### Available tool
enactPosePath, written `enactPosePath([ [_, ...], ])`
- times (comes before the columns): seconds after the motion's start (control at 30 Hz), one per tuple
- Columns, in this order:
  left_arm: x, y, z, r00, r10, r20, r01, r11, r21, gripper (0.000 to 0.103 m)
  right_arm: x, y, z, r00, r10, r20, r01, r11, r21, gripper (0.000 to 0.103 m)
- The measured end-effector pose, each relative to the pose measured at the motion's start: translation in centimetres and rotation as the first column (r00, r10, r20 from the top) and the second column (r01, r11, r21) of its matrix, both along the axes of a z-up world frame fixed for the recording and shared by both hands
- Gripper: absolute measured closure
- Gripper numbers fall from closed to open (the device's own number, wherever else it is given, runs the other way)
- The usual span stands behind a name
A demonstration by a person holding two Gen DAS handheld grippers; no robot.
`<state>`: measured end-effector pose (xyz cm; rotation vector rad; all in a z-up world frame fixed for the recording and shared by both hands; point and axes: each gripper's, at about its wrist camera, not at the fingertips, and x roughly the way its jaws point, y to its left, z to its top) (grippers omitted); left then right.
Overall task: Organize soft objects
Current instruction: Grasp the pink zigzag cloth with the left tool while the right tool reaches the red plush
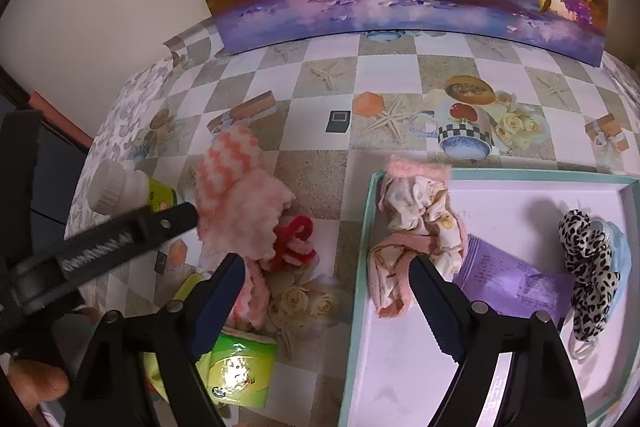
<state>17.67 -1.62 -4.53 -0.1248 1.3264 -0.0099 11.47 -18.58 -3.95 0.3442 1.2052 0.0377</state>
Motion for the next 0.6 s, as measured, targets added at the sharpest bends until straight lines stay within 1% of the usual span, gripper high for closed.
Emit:
enactPosePath([
  [0.1,0.1,-0.9,-0.8,1.0,-0.021,-0.007,0.021,1.0,-0.001,0.021,0.1,-0.1,-0.1,1.0,0.003,-0.003,-0.003,1.0,-0.015,0.022],
  [0.17,0.2,-1.2,-1.3,0.999,-0.03,-0.018,0.029,1.0,-0.011,0.027,0.1,-0.3,-0.3,1.0,0.0,-0.007,0.0,1.0,-0.024,0.022],
  [0.23,0.3,-1.5,-2.0,0.999,-0.041,-0.03,0.04,0.999,-0.018,0.03,0.1,-0.5,-0.4,1.0,-0.008,-0.011,0.008,1.0,-0.029,0.022],
  [0.4,0.5,-1.9,-3.1,0.997,-0.057,-0.048,0.054,0.997,-0.063,0.041,0.1,-0.8,-0.8,1.0,-0.013,-0.024,0.012,0.999,-0.04,0.026],
  [0.47,0.5,-1.9,-3.6,0.997,-0.055,-0.062,0.05,0.995,-0.089,0.052,0.0,-1.0,-1.0,0.999,-0.019,-0.03,0.017,0.999,-0.044,0.026],
  [0.5,0.4,-2.0,-3.6,0.997,-0.058,-0.058,0.052,0.994,-0.091,0.053,0.0,-1.1,-1.0,0.999,-0.023,-0.032,0.022,0.999,-0.042,0.026],
  [0.53,0.3,-2.1,-3.6,0.997,-0.063,-0.053,0.058,0.994,-0.09,0.059,0.0,-1.2,-1.0,0.999,-0.028,-0.033,0.026,0.999,-0.039,0.026],
  [0.57,0.3,-2.2,-3.6,0.996,-0.072,-0.052,0.066,0.993,-0.1,0.068,0.0,-1.3,-1.0,0.999,-0.03,-0.032,0.029,0.999,-0.039,0.026],
  [0.6,0.3,-2.3,-3.7,0.996,-0.074,-0.052,0.067,0.99,-0.123,0.072,0.0,-1.3,-1.0,0.999,-0.033,-0.031,0.031,0.999,-0.042,0.026],
])
